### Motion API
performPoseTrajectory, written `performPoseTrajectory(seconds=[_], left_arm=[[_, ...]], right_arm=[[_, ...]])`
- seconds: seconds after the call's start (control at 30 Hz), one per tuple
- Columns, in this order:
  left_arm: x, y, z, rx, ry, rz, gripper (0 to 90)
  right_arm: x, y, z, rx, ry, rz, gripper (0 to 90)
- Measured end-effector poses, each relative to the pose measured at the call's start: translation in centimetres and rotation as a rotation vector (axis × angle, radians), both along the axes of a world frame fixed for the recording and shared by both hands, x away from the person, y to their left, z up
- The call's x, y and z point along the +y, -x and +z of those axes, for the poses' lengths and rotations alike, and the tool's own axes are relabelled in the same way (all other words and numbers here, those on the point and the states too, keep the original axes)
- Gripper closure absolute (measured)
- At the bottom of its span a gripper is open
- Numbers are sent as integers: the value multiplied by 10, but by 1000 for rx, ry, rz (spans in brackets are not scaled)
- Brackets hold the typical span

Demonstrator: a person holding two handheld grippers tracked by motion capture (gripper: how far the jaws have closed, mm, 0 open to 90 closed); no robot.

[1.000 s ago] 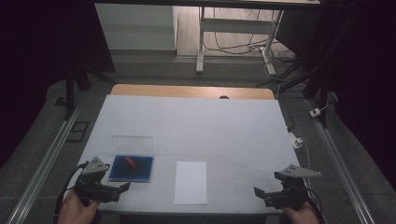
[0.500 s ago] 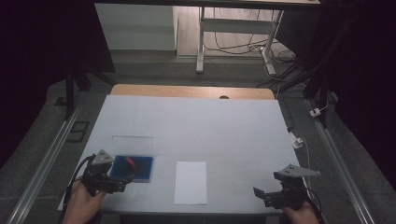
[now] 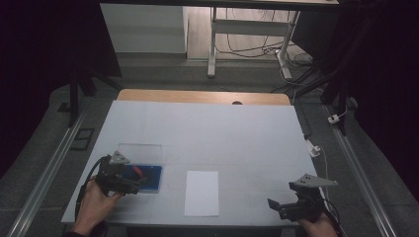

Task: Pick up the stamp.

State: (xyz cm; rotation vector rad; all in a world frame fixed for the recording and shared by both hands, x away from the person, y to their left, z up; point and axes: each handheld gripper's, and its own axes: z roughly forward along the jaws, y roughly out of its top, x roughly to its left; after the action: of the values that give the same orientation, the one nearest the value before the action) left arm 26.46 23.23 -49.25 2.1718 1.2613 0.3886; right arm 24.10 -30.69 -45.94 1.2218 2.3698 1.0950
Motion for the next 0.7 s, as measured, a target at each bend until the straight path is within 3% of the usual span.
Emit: performPoseTrajectory(seconds=[0.07,0.23,0.3,0.37,0.4,0.43,0.7], left_arm=[[-1,-4,-2,2,-22,-1,0],[-1,-10,-3,14,-23,-19,0],[-2,-12,-4,17,-50,-17,15],[-4,-13,-4,20,-67,-27,89],[-4,-13,-4,22,-66,-35,89],[-4,-14,-4,21,-63,-38,149],[-1,-17,-3,40,-63,-35,373]], right_arm=[[0,0,0,0,-1,0,0],[0,0,0,-1,3,1,0],[0,0,0,-1,4,1,0],[1,0,0,-2,4,2,0],[1,0,0,-2,4,2,0],[1,0,0,-2,5,2,0],[1,0,0,-1,6,5,0]])
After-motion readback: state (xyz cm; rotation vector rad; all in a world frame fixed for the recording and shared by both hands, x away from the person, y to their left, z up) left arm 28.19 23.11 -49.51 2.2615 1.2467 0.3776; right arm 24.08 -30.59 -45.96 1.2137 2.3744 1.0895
